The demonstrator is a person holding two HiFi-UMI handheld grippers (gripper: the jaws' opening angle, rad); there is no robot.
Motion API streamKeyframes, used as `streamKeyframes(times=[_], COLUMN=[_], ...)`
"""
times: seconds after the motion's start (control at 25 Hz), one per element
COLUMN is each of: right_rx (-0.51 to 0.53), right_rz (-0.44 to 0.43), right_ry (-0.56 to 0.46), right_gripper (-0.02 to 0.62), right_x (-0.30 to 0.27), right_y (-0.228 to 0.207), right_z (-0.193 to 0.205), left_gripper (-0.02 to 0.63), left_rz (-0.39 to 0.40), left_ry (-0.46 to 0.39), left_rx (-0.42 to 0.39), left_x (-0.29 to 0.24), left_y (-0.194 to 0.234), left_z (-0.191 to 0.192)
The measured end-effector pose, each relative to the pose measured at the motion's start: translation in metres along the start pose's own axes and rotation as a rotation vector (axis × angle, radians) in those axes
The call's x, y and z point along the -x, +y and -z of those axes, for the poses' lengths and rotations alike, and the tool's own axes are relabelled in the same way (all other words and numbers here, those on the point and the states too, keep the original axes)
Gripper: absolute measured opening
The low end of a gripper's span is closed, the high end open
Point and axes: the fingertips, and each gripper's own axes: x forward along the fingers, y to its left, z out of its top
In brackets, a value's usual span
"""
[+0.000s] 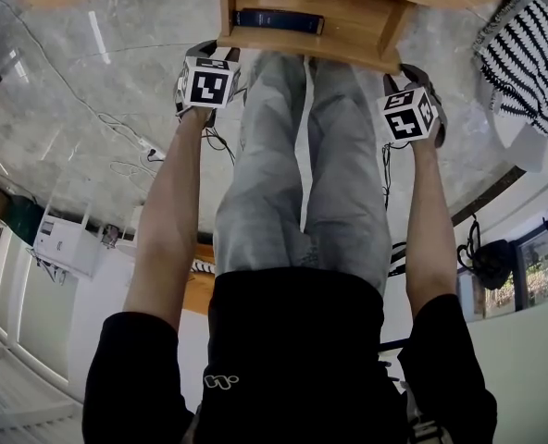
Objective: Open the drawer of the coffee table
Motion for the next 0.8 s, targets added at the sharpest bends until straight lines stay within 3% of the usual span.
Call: streamKeyframes(times=[0.28,0.36,0.48,0.8], right_rx=[-0.109,-0.14,-0.212,-0.393], right_rz=[0.01,0.007,0.028,0.071], right_ry=[0.007,-0.014,-0.066,-0.268], right_gripper=[0.135,0.11,0.075,0.017], right_x=[0.006,0.015,0.031,0.102], right_y=[0.0,0.0,-0.005,-0.02], right_z=[0.002,-0.001,-0.01,-0.057], left_gripper=[0.149,0.146,0.135,0.055], left_rz=[-0.012,-0.006,-0.002,-0.03], left_ry=[0.02,0.005,-0.046,-0.266], left_rx=[0.054,0.063,0.086,0.265], left_x=[0.009,0.018,0.037,0.115], left_y=[0.0,-0.001,-0.002,-0.008], left_z=[0.001,0.001,-0.009,-0.059])
